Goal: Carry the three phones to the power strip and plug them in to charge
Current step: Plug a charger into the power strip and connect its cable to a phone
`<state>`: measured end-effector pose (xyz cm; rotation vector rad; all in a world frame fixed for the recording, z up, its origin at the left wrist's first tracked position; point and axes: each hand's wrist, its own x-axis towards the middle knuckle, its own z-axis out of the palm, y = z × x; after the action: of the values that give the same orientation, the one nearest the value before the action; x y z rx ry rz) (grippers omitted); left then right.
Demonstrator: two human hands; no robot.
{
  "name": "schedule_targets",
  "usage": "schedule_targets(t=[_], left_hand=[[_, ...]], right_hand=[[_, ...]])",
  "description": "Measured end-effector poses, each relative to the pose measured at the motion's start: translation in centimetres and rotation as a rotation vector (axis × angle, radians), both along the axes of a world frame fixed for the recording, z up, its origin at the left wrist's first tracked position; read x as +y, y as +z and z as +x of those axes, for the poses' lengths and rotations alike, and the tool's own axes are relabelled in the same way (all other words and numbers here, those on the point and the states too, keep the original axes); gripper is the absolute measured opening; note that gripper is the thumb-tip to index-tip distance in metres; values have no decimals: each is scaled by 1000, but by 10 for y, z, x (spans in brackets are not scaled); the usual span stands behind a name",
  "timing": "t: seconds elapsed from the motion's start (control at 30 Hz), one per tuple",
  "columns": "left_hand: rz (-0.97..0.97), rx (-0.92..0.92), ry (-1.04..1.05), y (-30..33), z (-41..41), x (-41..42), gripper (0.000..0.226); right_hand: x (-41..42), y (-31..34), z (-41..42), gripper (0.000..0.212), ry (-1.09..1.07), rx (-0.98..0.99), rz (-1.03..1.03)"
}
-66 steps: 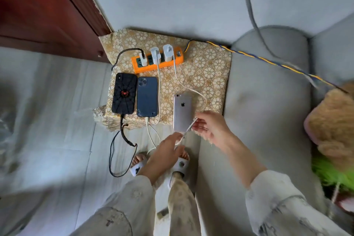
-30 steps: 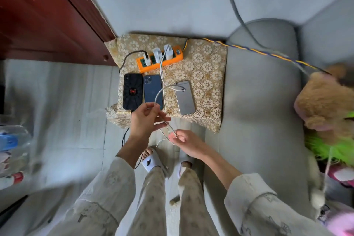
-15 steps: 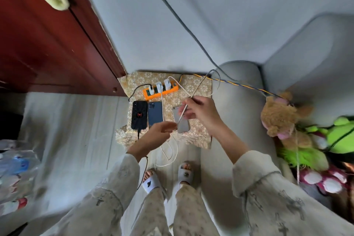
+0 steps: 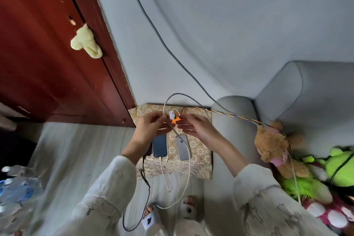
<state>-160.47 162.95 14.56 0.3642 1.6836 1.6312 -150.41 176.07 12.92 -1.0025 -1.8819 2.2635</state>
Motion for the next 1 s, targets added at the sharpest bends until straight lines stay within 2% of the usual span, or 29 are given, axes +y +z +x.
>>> schedule_targets(t=[0.13,0.23,0.3,0.37,0.47,0.5,0.57,0.63,0.7,0.8,0.87,0.93,1.0], left_hand=[[232,-70,111,42,-10,9,21],[386,-172,259,59,-27,4,22],[395,-199,355,62,-42,-5,20],[176,-73,351,61,-49,-15,19],[-358,413,216,52,-50,-24,24],[-443,591,206,51,-48,-24,22],[-419,798,118,57,-42,-19,19],[-378,853,-109,58,-36,-13,30],[-357,831,-209,58,-31,-10,14],[-266,841,19,62,-38,-17,19],[-247,920,41,67,-48,-20,26],[-244,899,-159,70,-48,-14,48],[-237,871,-328,70,-39,-3,47]], right_hand=[[-17,1,7,37,226,11,-18],[-12,6,12,30,200,45,72],[-3,8,16,19,168,30,199],[7,11,17,17,83,29,298],[16,26,8,21,93,52,482],[17,34,3,22,134,62,542],[14,52,-8,22,224,88,633],[9,67,-17,22,284,121,707],[8,78,-21,24,301,150,751],[15,85,-16,22,298,152,710],[20,88,-11,22,332,141,675],[21,93,-10,22,356,151,617],[20,98,-14,23,367,188,600]])
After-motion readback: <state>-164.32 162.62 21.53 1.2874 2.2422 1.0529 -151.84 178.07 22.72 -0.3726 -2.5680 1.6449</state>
